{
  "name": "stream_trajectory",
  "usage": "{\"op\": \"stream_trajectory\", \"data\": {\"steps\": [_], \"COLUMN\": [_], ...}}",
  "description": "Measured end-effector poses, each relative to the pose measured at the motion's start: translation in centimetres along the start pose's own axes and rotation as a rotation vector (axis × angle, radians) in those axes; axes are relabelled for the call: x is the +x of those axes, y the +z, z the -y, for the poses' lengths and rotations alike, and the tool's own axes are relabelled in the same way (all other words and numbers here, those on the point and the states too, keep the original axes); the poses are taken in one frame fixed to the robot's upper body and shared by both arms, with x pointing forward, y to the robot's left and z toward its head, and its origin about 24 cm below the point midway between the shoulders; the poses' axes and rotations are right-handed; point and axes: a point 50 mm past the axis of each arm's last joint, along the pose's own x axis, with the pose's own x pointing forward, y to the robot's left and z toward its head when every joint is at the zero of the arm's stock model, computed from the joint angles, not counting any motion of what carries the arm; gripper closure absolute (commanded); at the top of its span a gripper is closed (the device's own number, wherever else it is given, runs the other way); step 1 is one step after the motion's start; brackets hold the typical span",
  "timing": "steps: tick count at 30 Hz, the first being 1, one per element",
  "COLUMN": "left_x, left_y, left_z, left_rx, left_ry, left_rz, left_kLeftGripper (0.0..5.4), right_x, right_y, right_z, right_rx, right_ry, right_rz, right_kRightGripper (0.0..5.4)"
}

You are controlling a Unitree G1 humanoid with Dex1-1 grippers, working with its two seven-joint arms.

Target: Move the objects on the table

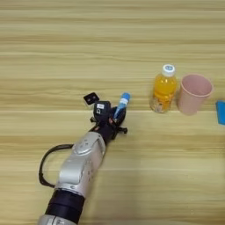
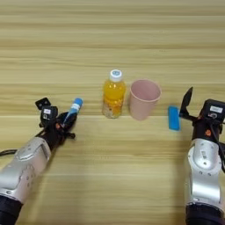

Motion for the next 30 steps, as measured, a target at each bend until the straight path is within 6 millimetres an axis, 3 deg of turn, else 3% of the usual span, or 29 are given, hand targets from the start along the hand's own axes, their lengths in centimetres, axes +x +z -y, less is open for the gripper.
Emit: {"op": "stream_trajectory", "data": {"steps": [7,12,22,26,30], "left_x": [0.2,0.1,0.0,0.4,0.5], "left_y": [-0.2,0.9,1.5,3.4,3.5], "left_z": [0.9,1.4,1.0,0.4,0.2], "left_rx": [0.022,0.082,0.085,0.123,0.131], "left_ry": [-0.047,-0.060,-0.042,-0.011,-0.003], "left_rz": [-0.006,0.085,0.133,0.219,0.233], "left_kLeftGripper": [2.75,2.27,1.12,0.63,0.20], "right_x": [0.0,0.0,0.0,-0.1,-0.1], "right_y": [0.0,0.0,-0.1,-0.2,-0.3], "right_z": [-0.1,-0.1,-0.3,-0.3,-0.3], "right_rx": [0.000,0.000,-0.005,-0.006,-0.007], "right_ry": [0.003,0.007,0.023,0.024,0.024], "right_rz": [-0.002,-0.003,-0.006,-0.011,-0.013], "right_kRightGripper": [0.00,0.00,0.00,0.00,0.00]}}
